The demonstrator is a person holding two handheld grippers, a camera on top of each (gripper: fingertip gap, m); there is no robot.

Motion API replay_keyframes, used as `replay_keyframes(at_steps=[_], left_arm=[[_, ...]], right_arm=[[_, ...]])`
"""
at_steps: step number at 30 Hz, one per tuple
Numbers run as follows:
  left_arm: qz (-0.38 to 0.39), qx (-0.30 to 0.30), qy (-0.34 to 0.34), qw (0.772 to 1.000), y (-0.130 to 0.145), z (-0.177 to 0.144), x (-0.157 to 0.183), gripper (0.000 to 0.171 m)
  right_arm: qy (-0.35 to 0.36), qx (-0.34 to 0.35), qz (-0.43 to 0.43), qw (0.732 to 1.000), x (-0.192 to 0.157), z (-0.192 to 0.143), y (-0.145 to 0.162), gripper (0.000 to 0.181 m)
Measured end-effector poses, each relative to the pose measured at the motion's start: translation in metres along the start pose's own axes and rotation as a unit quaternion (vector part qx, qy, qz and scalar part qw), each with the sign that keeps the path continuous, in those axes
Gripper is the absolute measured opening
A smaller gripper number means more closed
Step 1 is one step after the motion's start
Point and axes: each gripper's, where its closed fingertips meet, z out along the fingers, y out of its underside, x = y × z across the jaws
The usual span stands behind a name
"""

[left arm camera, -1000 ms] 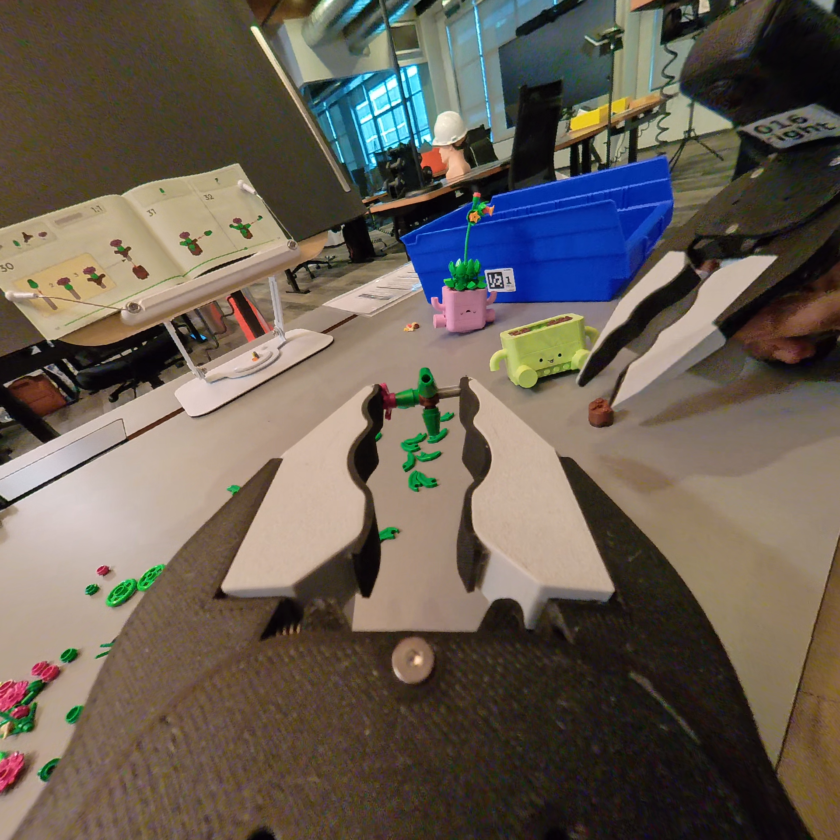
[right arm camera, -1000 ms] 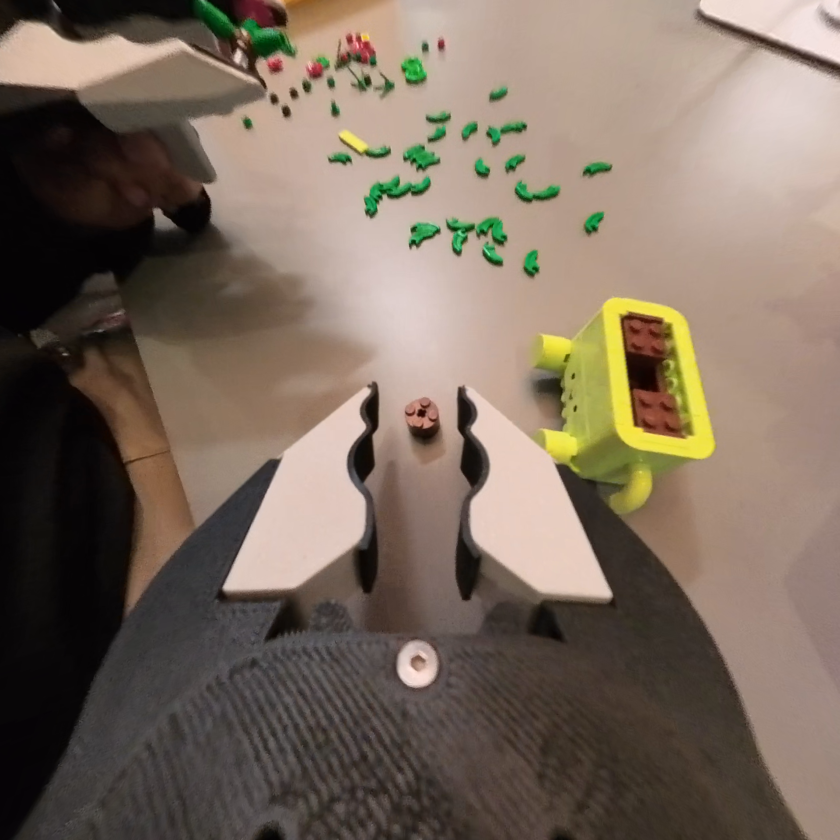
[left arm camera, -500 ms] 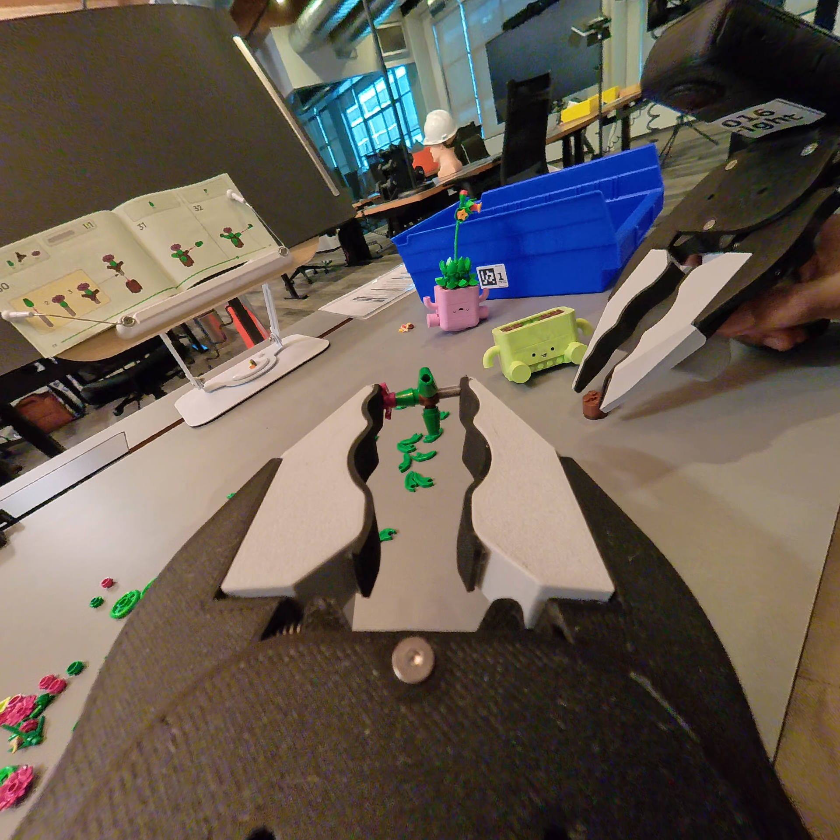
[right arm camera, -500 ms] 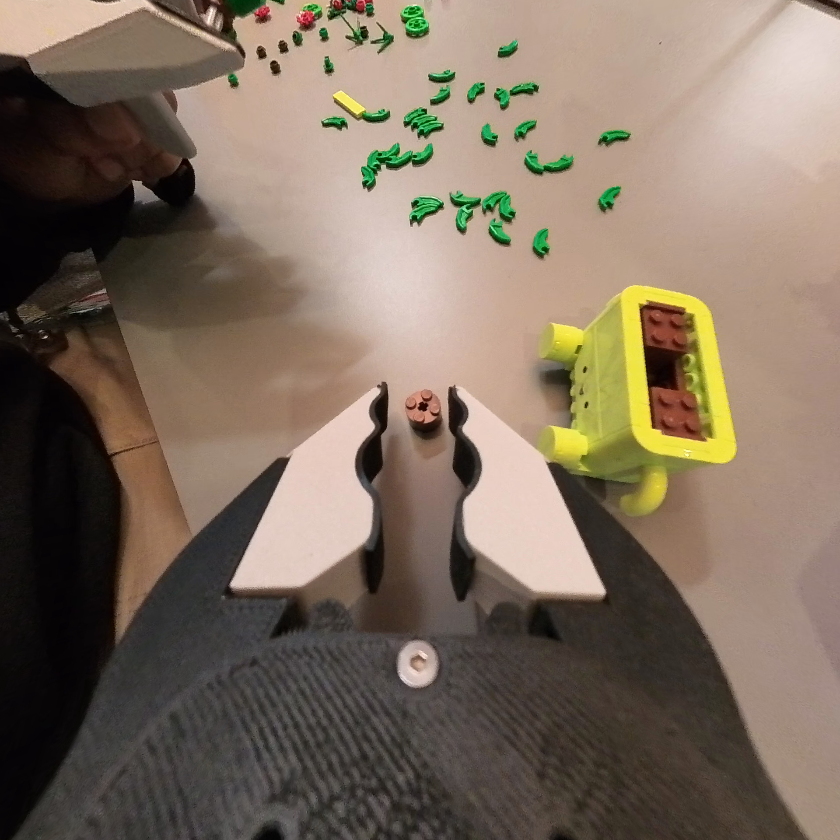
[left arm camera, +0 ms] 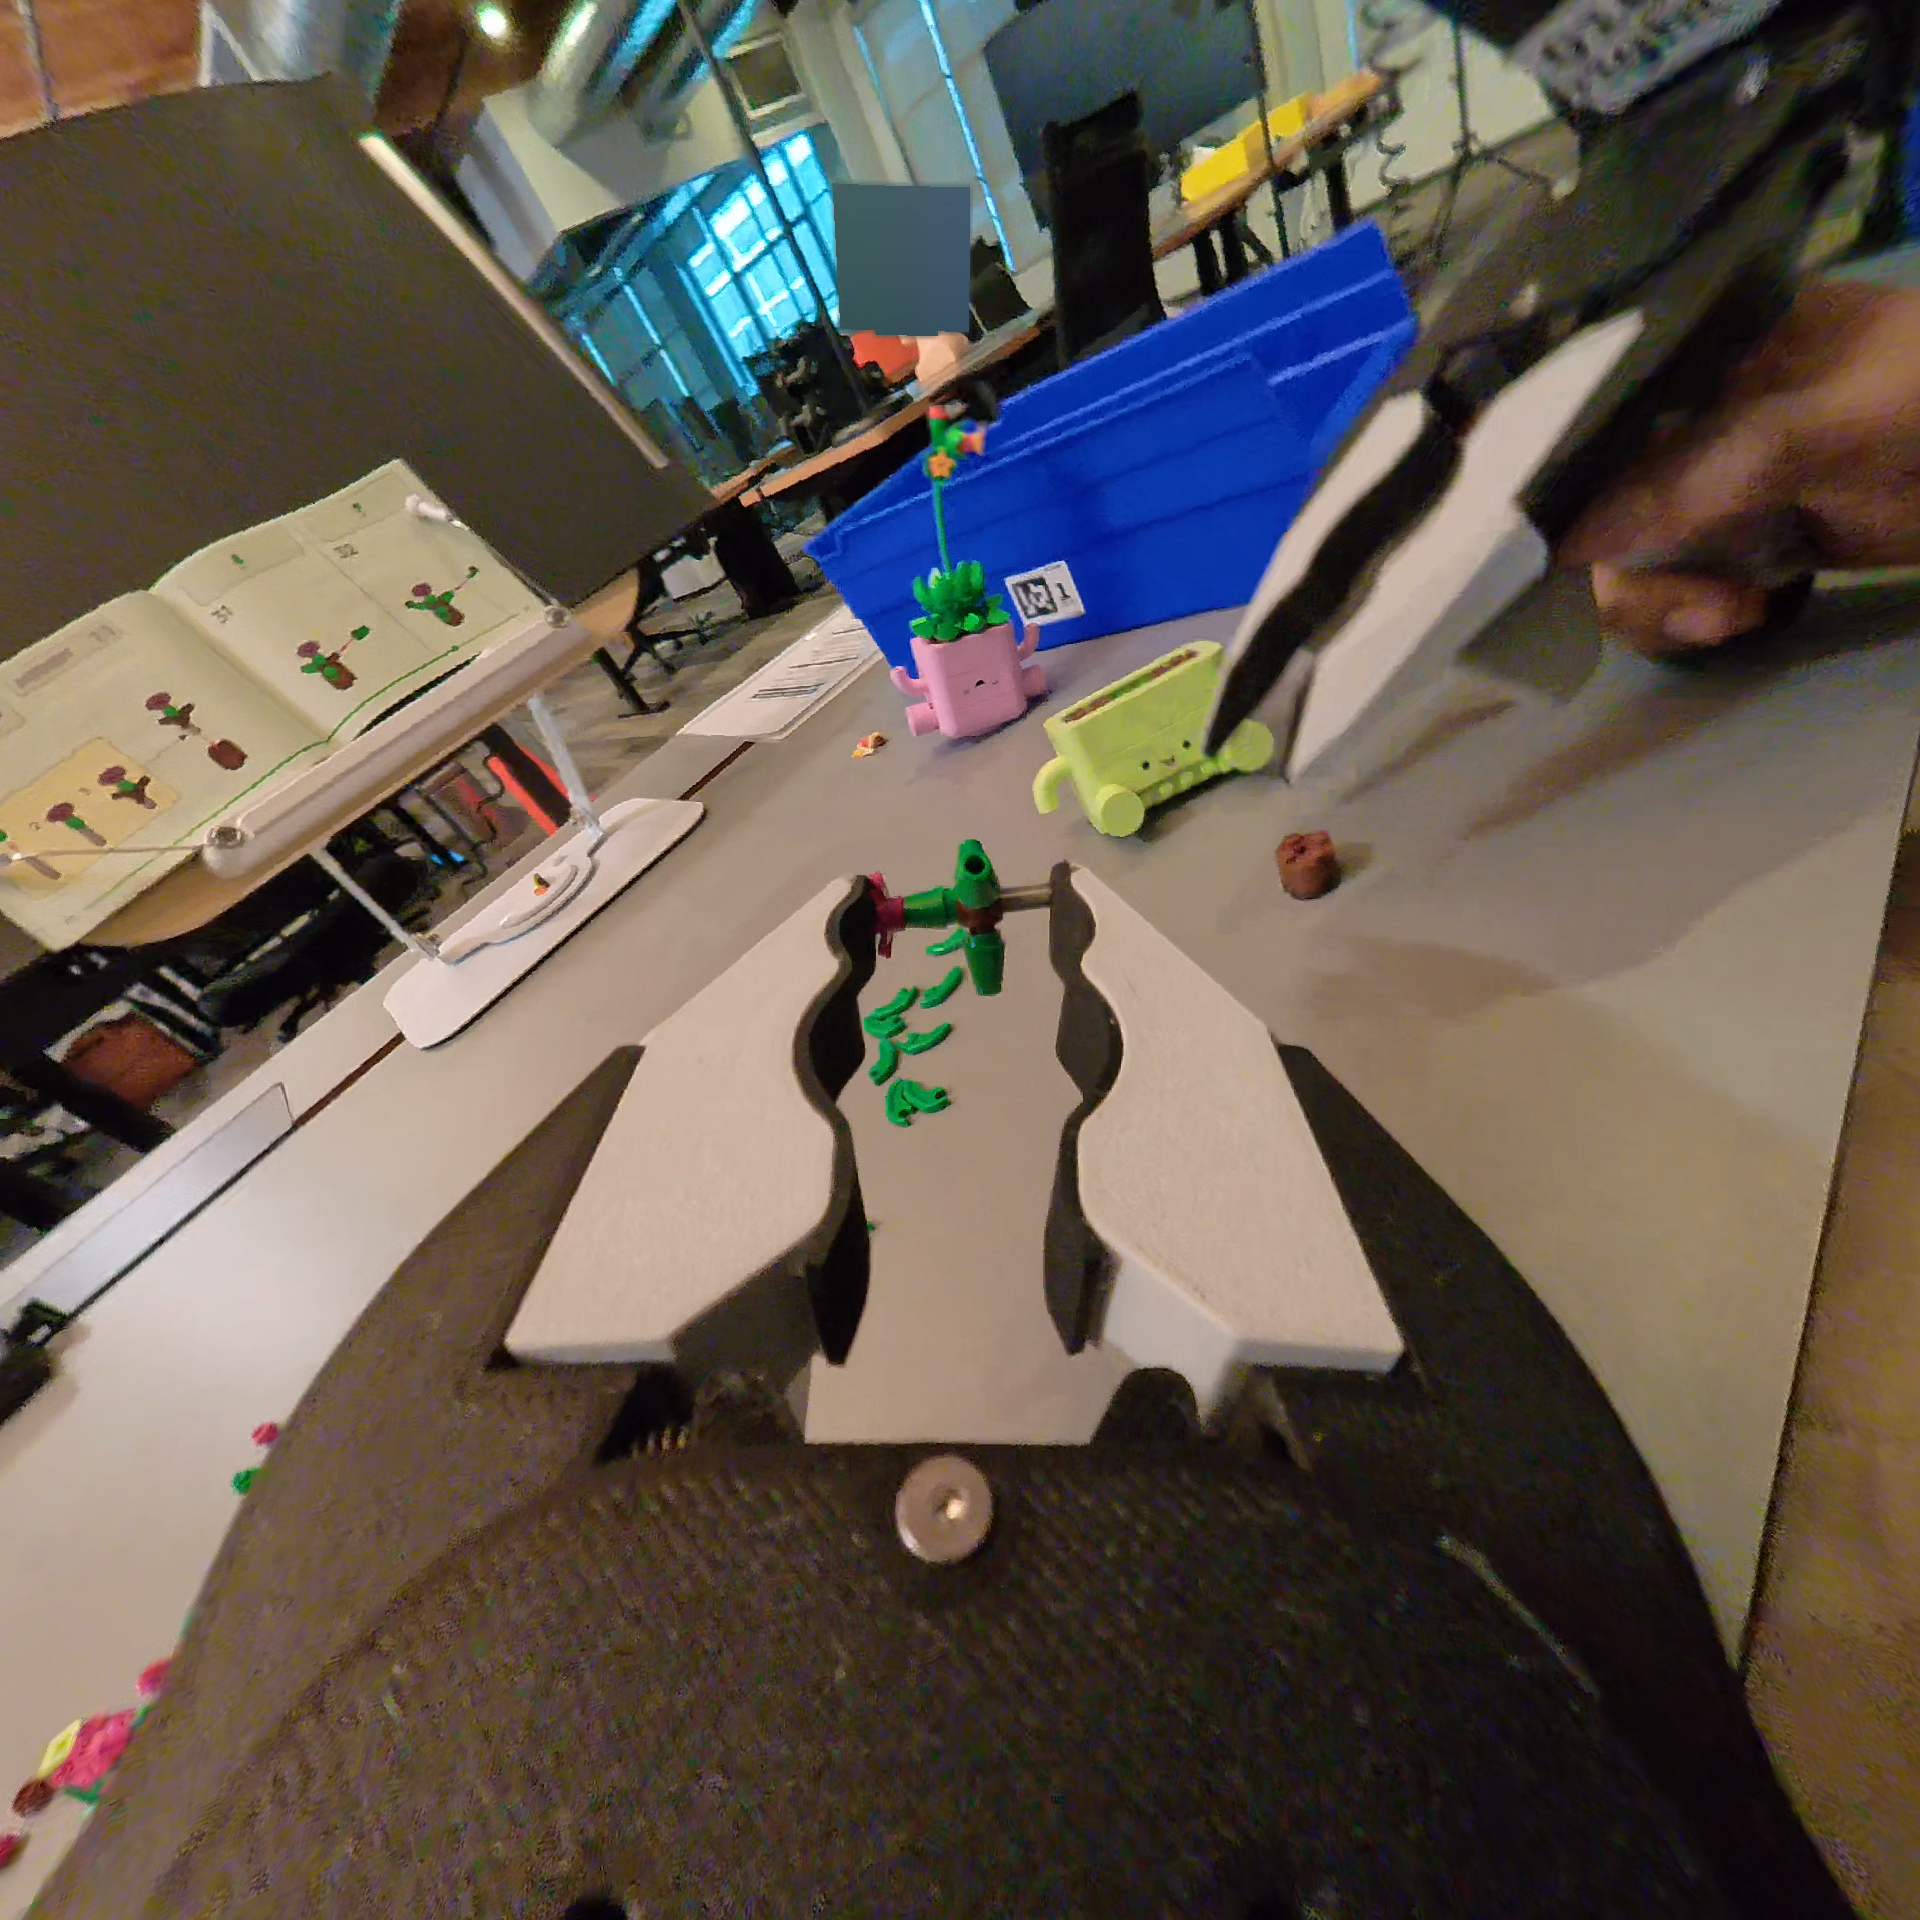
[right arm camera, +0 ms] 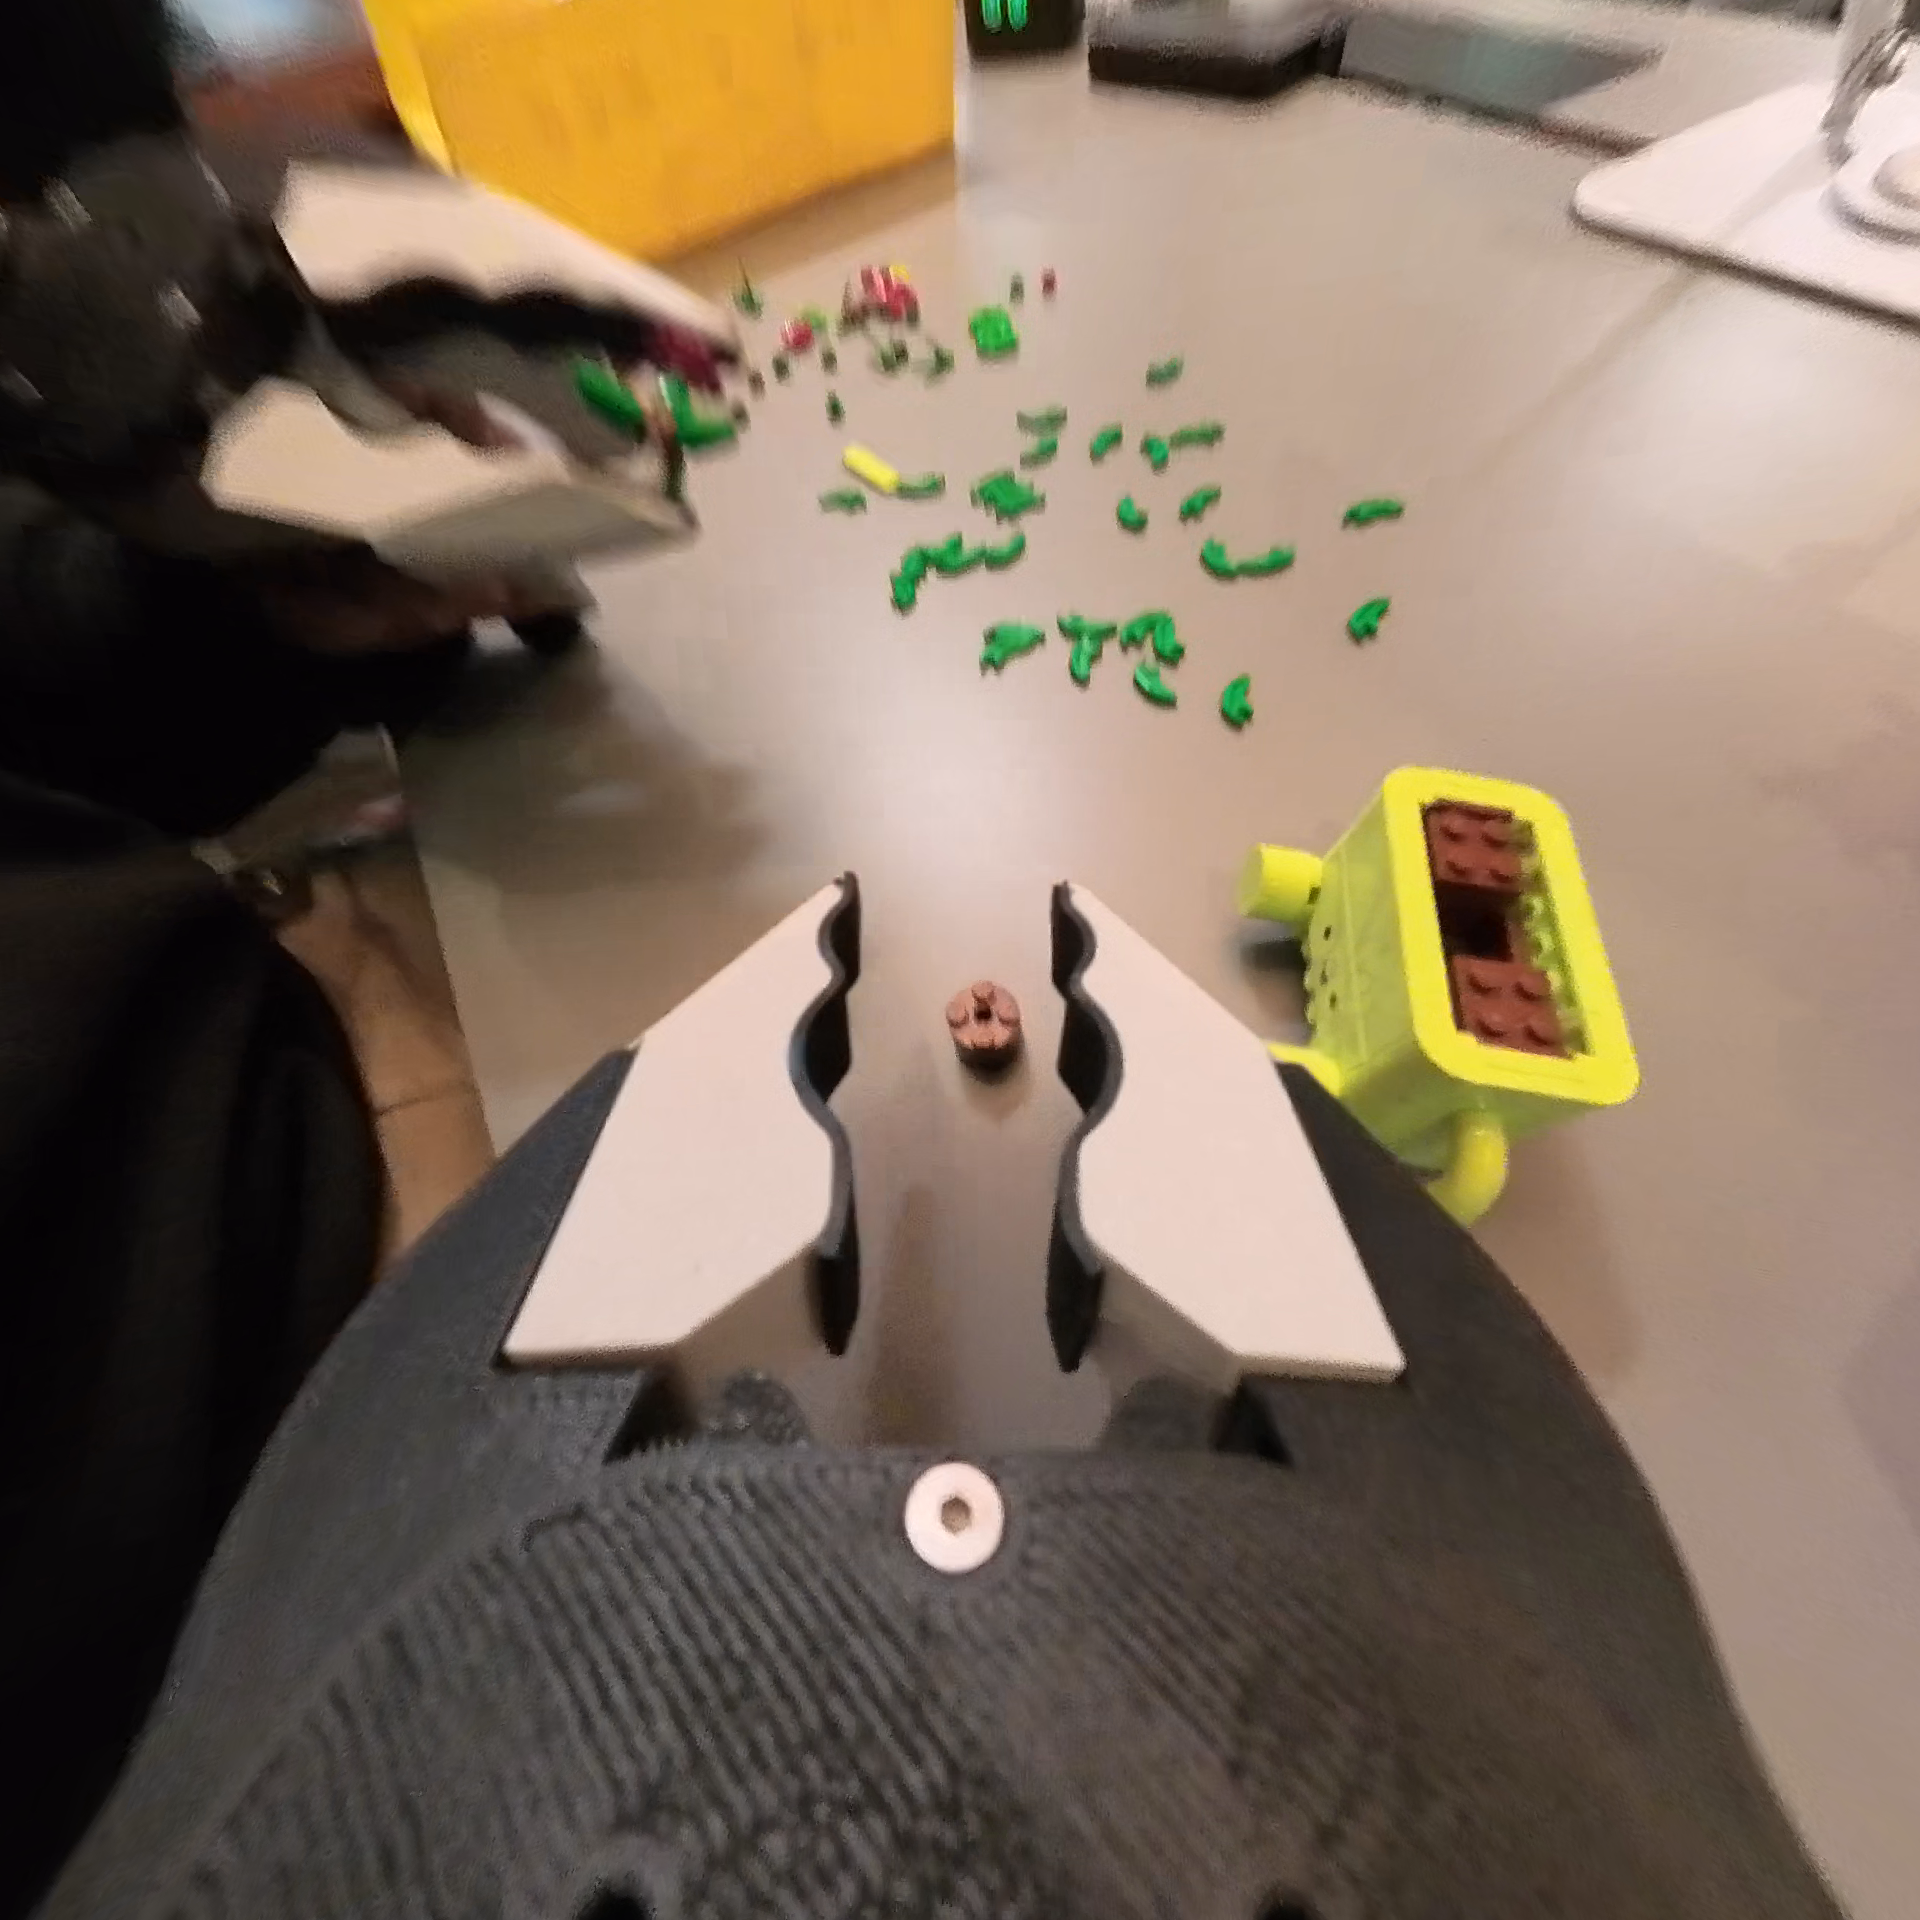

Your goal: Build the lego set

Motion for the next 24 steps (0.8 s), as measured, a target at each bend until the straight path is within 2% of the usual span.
replay_keyframes(at_steps=[4, 7, 10, 17, 20, 24], left_arm=[[0.062, -0.017, 0.029, 0.998, 0.004, 0.004, 0.02, 0.032], [0.096, -0.022, 0.057, 0.994, 0.005, 0.005, 0.036, 0.031], [0.105, -0.019, 0.071, 0.992, 0.003, 0.005, 0.046, 0.031], [0.109, -0.009, 0.098, 0.989, -0.001, 0.003, 0.059, 0.032], [0.113, -0.006, 0.112, 0.987, -0.002, 0.001, 0.065, 0.032], [0.118, -0.006, 0.127, 0.985, -0.002, -0.001, 0.07, 0.032]], right_arm=[[-0.056, 0.099, 0.085, 0.99, -0.015, -0.003, -0.037, 0.032], [-0.125, 0.125, 0.165, 0.97, -0.027, 0.002, -0.047, 0.032], [-0.168, 0.096, 0.205, 0.959, -0.037, 0.012, -0.037, 0.034], [-0.21, 0.044, 0.213, 0.953, -0.058, 0.026, -0.024, 0.035], [-0.231, 0.037, 0.221, 0.947, -0.064, 0.027, -0.023, 0.03], [-0.257, 0.024, 0.227, 0.939, -0.071, 0.026, -0.02, 0.007]])
